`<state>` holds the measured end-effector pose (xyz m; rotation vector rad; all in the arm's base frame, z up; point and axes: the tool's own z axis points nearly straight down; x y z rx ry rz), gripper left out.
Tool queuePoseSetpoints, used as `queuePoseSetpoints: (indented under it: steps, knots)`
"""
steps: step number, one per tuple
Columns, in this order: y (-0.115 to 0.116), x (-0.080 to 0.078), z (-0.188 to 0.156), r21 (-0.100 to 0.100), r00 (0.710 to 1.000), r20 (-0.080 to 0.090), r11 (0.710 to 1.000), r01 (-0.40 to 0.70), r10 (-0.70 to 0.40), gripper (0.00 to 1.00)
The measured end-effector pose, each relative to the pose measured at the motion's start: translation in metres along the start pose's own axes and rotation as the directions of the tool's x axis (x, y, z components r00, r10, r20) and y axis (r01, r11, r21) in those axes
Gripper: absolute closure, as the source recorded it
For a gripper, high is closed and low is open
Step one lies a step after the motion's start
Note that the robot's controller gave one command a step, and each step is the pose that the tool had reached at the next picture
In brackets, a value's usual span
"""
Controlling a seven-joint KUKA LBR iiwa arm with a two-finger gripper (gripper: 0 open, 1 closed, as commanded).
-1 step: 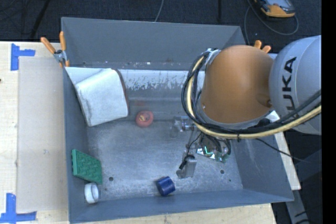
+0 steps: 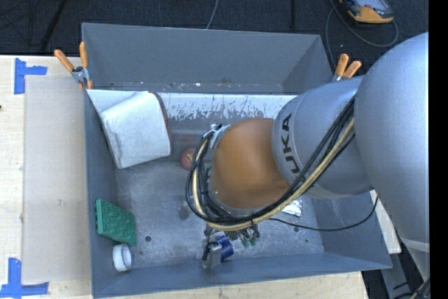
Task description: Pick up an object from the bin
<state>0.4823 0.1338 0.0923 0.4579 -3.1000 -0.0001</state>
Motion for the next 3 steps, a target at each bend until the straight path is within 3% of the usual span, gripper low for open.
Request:
queuePoseSetpoints:
  steps: [1, 2, 3]
  knots:
    - [-0.071, 0.014, 0.022, 0.006, 0.981, 0.013, 0.982, 0.191, -0.191, 0.00]
    - [-0.069, 0.015, 0.022, 0.002, 0.982, 0.008, 0.982, 0.190, -0.190, 1.00]
    - [-0.073, -0.010, -0.296, 0.008, 0.959, 0.017, 0.959, 0.284, -0.284, 1.00]
